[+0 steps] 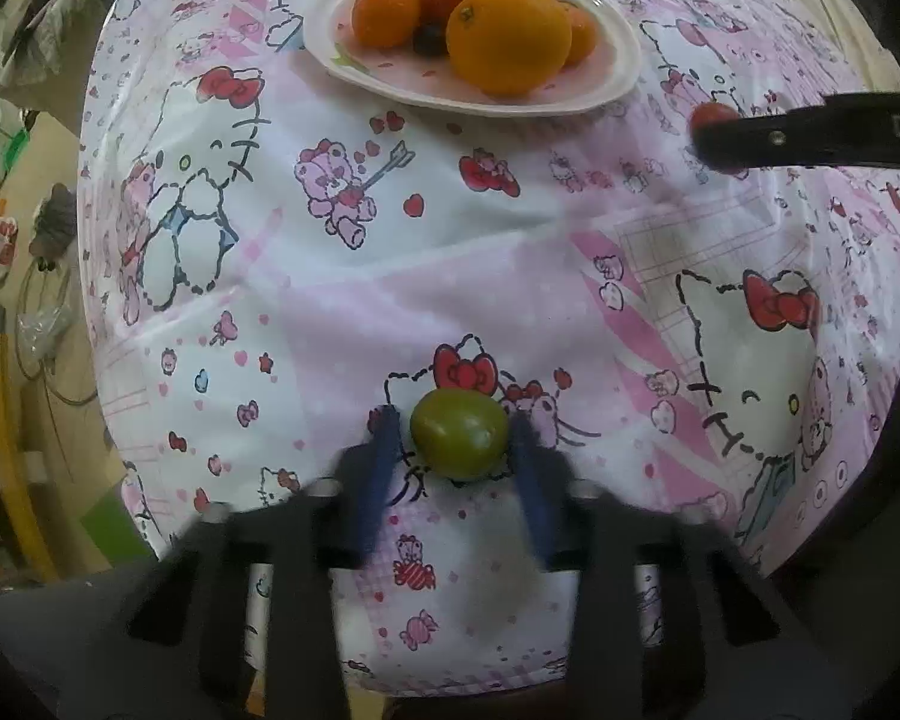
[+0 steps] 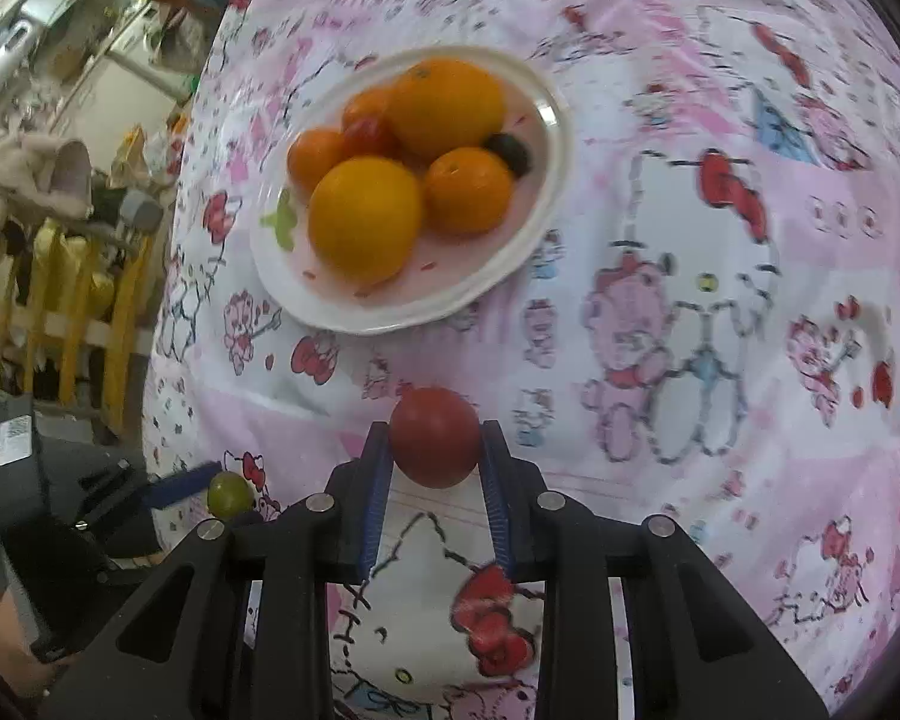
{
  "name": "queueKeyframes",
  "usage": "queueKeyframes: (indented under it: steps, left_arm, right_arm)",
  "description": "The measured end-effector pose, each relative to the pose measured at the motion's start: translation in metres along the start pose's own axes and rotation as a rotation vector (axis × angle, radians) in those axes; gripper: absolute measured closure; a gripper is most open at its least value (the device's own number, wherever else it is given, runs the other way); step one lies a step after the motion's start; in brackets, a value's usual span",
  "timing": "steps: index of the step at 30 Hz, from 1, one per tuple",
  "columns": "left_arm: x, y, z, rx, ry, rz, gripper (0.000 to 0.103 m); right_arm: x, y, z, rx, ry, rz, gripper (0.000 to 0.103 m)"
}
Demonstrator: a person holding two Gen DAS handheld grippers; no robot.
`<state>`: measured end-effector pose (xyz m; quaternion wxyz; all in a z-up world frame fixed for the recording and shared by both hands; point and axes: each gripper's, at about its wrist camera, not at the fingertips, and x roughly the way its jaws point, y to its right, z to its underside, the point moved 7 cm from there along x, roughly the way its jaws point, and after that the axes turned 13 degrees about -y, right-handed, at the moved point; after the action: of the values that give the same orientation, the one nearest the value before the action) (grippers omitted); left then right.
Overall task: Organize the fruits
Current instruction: 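Carry the tomato and the green grape over the plate with both tools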
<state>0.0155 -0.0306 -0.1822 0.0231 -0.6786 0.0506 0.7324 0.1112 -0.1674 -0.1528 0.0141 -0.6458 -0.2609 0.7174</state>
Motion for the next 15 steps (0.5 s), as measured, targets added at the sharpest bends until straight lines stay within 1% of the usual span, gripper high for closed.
queueKeyframes:
  steps: [4,7,11,15]
  left_arm:
    - [-0.009,0.003,-0.002,-0.001,0.003,-0.007,0.078]
    - [-0.029,0.003,-0.012,-0.003,0.036,0.007,0.078]
    - [-0.064,-0.006,-0.041,-0.029,0.095,0.022,0.078]
    - [-0.081,-0.018,-0.063,-0.031,0.129,-0.005,0.078]
  right_arm:
    - [-0.012,0.008,0.001,0.033,0.03,-0.028,0.073]
    - [-0.022,0.009,-0.003,0.042,0.056,-0.046,0.073]
    - [-0.035,0.011,-0.009,0.058,0.092,-0.081,0.073]
    - [-0.043,0.013,-0.017,0.078,0.117,-0.102,0.073]
